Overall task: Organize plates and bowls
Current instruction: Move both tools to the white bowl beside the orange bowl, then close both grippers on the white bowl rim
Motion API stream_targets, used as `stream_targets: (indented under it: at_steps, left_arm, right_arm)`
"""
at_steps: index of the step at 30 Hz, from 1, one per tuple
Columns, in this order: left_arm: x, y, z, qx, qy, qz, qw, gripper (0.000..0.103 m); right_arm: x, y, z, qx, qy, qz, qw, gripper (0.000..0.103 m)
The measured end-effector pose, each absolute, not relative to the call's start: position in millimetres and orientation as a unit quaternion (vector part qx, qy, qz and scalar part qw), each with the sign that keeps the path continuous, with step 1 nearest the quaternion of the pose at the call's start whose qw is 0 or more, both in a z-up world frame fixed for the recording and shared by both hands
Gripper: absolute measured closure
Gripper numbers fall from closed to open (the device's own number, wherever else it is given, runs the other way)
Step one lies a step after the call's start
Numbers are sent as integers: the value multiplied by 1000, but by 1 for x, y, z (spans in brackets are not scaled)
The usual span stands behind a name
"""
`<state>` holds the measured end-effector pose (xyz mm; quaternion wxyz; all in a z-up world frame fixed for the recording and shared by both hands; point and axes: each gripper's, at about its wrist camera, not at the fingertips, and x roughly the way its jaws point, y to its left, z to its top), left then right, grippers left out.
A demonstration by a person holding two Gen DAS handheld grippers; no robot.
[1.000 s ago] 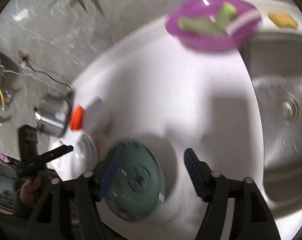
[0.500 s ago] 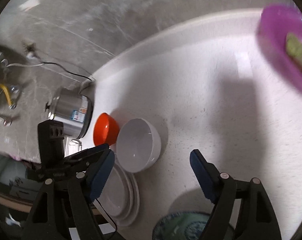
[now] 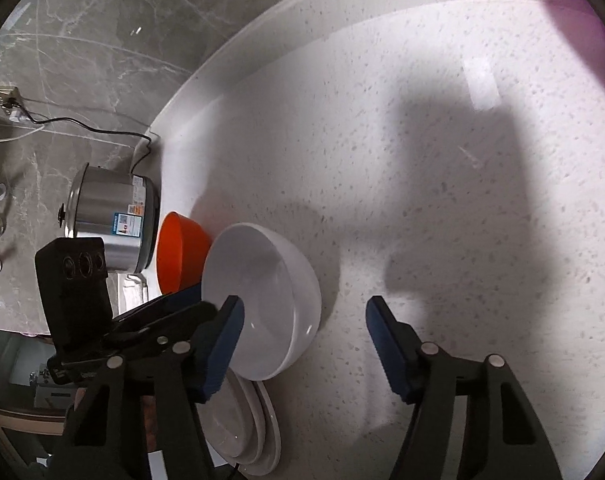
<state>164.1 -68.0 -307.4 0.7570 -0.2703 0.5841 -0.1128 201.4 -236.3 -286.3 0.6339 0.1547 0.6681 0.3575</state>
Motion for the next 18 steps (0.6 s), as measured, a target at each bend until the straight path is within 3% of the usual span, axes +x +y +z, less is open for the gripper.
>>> stream_targets:
  at_steps: [6, 11, 13, 18]
  left_arm:
    - [165, -68, -315, -273, 587, -115, 753, 48]
    - [168, -70, -317, -268, 592, -107, 753, 72]
    - [168, -69, -320, -269, 593, -106, 751, 76]
    - [167, -69, -323, -265, 596, -107, 751, 82]
  right_arm:
    - [200, -231, -291, 153, 673, 354, 631, 49]
    - [201, -228, -296, 153, 678, 349, 628, 61]
    - [202, -227, -299, 151, 680, 346, 628, 73]
    - [202, -227, -302, 150, 684, 343, 626, 85]
